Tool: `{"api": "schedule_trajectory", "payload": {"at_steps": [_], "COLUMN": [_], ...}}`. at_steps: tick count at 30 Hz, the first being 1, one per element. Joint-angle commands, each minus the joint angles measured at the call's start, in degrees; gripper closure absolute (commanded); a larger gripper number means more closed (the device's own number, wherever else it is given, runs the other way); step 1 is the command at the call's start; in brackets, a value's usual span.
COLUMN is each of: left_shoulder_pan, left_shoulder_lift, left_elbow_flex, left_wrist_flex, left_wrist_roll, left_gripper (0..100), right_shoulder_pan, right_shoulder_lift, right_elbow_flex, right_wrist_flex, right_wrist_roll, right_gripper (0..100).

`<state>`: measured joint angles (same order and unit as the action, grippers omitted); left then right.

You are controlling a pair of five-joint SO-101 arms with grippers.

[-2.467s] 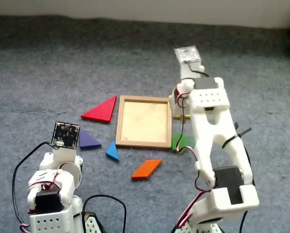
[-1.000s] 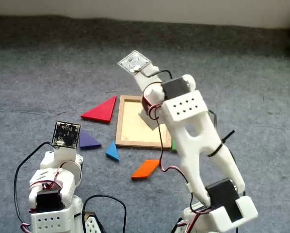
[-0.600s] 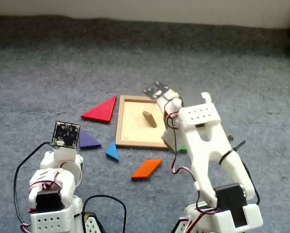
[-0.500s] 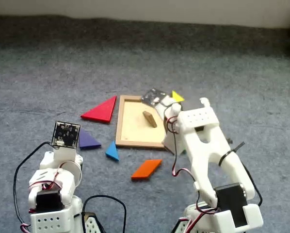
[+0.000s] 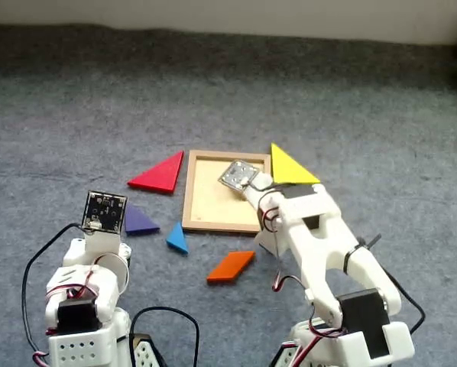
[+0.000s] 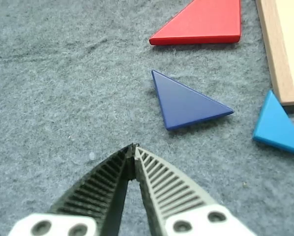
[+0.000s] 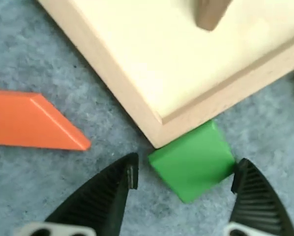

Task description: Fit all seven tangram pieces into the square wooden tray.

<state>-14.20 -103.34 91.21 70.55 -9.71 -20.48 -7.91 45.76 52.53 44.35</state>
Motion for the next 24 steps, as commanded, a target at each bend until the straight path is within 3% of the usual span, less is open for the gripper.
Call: {"api": "schedule_trajectory", "payload": {"at_steps": [1,6,18,24], "left_shoulder_pan": [-0.4,-0.4,-0.4,-0.4], "left_shoulder_lift": [-0.5,-0.5,-0.4,-0.4], "left_elbow_flex": [-0.4,-0.4,0.5,0.5], "left_wrist_flex": [-0.7,-0.7,-1.1,-1.1], "left_wrist_roll": [-0.5,-0.5,-0.5,-0.5], "left_gripper": [99,99,99,99], "right_shoulder_pan": [0.9,1.5,1.6,2.6], "right_shoulder_lift": [-2.6,-2.6,-3.4,-3.6], "right_elbow_flex": [0.9,1.2,0.8,-1.3], "right_wrist_flex": [-1.1,-1.2,-3.6,4.8], "right_wrist_roll": [3.1,3.0,2.9,2.9], "right_gripper": [70.6,71.6,95.8,96.5]}}
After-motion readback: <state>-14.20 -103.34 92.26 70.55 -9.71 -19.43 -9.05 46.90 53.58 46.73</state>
